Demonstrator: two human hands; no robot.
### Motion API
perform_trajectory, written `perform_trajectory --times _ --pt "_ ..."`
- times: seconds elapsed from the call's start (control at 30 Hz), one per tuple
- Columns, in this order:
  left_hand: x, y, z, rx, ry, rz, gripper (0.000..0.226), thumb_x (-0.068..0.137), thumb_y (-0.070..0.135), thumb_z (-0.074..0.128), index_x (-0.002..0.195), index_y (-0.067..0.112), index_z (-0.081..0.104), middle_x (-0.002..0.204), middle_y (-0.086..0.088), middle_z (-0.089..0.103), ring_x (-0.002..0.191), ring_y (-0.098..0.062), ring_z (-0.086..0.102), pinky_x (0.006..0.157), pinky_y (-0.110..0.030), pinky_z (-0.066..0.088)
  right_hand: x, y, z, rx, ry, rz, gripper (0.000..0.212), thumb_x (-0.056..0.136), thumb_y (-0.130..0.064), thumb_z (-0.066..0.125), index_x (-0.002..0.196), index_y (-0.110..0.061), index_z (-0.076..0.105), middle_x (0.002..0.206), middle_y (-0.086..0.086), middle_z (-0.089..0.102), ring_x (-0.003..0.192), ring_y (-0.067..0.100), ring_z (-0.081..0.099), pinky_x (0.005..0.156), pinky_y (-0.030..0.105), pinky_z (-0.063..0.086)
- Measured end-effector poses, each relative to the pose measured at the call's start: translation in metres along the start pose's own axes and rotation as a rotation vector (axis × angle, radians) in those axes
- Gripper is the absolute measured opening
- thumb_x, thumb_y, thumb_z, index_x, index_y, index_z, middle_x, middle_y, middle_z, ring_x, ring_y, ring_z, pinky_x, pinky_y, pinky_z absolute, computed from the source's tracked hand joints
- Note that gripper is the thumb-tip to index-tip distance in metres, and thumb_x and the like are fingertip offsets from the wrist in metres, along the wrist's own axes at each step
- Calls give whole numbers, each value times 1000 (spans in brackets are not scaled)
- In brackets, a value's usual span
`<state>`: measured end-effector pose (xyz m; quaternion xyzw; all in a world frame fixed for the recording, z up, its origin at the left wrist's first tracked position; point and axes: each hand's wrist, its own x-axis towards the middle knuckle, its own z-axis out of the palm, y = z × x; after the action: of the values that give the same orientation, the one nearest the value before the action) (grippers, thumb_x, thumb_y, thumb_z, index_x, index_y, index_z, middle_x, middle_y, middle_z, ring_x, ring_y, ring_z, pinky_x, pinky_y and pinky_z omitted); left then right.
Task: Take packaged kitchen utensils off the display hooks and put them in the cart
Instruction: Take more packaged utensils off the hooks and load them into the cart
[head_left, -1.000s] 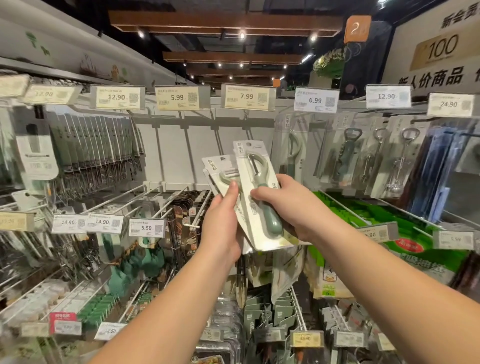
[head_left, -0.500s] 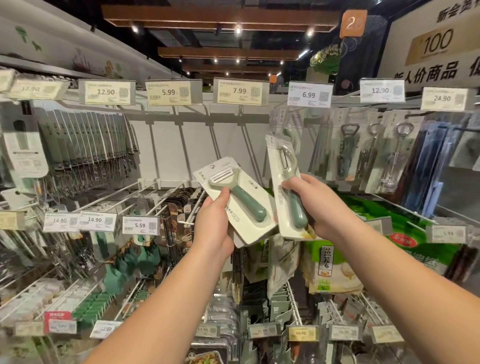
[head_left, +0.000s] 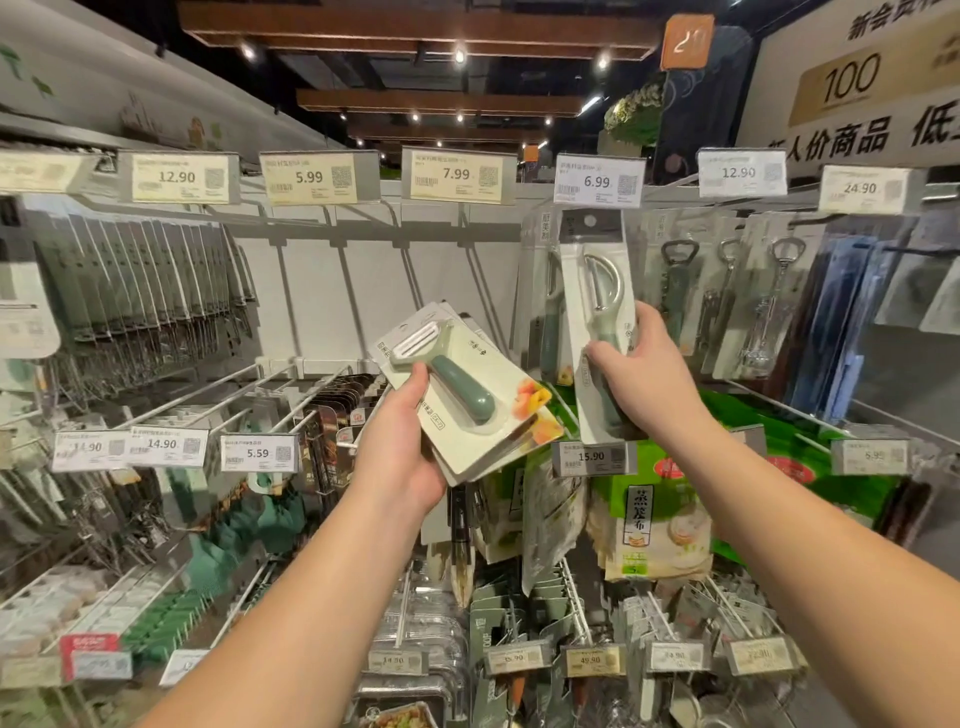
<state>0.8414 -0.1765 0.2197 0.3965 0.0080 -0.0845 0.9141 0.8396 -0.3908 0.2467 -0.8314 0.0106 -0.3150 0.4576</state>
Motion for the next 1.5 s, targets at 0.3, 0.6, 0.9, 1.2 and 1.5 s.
perform_trajectory --times 0.3,0.6,0.9,1.2,1.5 --pt "0 2 1 28 -20 -8 28 102 35 53 115 16 69 105 -10 77 96 -33 74 75 -51 61 8 3 9 26 10 -31 61 94 -27 60 149 -21 33 120 -10 52 104 10 52 85 26 37" --pt "5 4 -1 41 -25 18 30 103 34 52 120 15 67 109 -12 76 101 -36 72 92 -60 54 33 11 20 -6 -22 -10 57 94 -29 57 146 -20 34 121 -1 56 105 21 57 84 32 41" --pt "7 3 3 34 -5 34 30 102 33 53 120 14 67 111 -13 75 104 -37 71 96 -64 50 56 19 40 -216 -12 52 65 95 -38 57 147 -5 36 133 14 57 119 31 56 83 35 42" --pt "8 -2 7 28 6 54 28 103 33 52 115 14 68 110 -12 76 105 -36 71 98 -60 50 78 22 48 -302 -22 68 57 94 -42 58 135 -4 48 130 14 52 101 30 57 75 33 40" --pt "7 -7 13 49 11 88 30 103 33 51 122 15 65 111 -11 76 104 -35 72 96 -59 52 78 24 44 -230 -66 71 78 93 -42 62 154 -9 27 142 15 47 119 32 57 92 44 51"
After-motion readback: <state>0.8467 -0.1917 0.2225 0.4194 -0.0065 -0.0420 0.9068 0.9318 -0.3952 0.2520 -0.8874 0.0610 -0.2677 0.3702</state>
